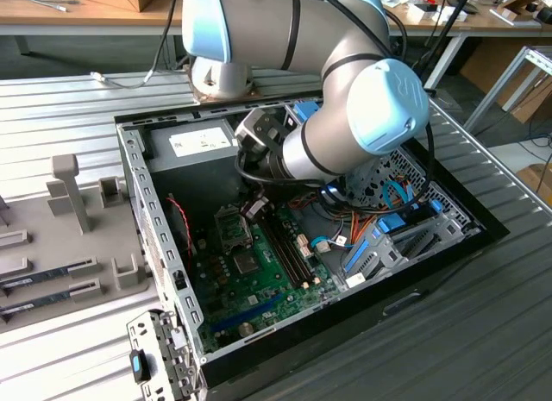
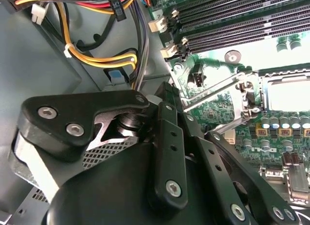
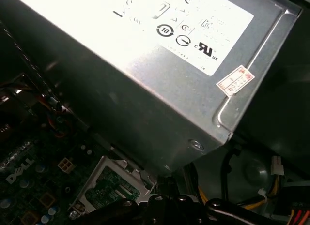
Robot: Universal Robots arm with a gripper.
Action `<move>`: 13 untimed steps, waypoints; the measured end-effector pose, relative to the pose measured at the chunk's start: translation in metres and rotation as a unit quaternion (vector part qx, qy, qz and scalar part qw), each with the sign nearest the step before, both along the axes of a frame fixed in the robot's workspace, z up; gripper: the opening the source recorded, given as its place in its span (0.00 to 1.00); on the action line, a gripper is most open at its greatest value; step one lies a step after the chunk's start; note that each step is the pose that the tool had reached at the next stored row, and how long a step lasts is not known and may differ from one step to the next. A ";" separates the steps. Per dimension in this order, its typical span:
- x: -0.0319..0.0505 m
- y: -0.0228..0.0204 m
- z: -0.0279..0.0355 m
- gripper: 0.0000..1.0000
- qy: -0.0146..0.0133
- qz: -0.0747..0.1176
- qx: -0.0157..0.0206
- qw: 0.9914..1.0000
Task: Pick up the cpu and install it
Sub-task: 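Close the cpu cover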
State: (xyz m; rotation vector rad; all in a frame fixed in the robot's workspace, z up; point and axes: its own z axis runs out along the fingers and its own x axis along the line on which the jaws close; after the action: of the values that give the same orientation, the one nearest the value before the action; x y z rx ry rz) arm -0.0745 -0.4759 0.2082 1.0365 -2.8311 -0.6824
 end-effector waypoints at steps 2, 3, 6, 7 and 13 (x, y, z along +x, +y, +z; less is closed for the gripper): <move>-0.0003 -0.0001 0.0011 0.11 0.000 0.000 0.000 1.000; -0.0004 -0.0003 0.0017 0.11 0.000 0.000 0.000 1.000; -0.0009 -0.0009 0.0034 0.11 0.000 0.000 0.001 1.000; -0.0011 -0.0011 0.0040 0.11 0.000 0.000 0.002 1.000; -0.0016 -0.0035 0.0055 0.11 0.000 0.000 0.005 1.000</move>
State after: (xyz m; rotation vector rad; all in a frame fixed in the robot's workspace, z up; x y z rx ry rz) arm -0.0761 -0.4794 0.2138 1.0379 -2.8307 -0.6964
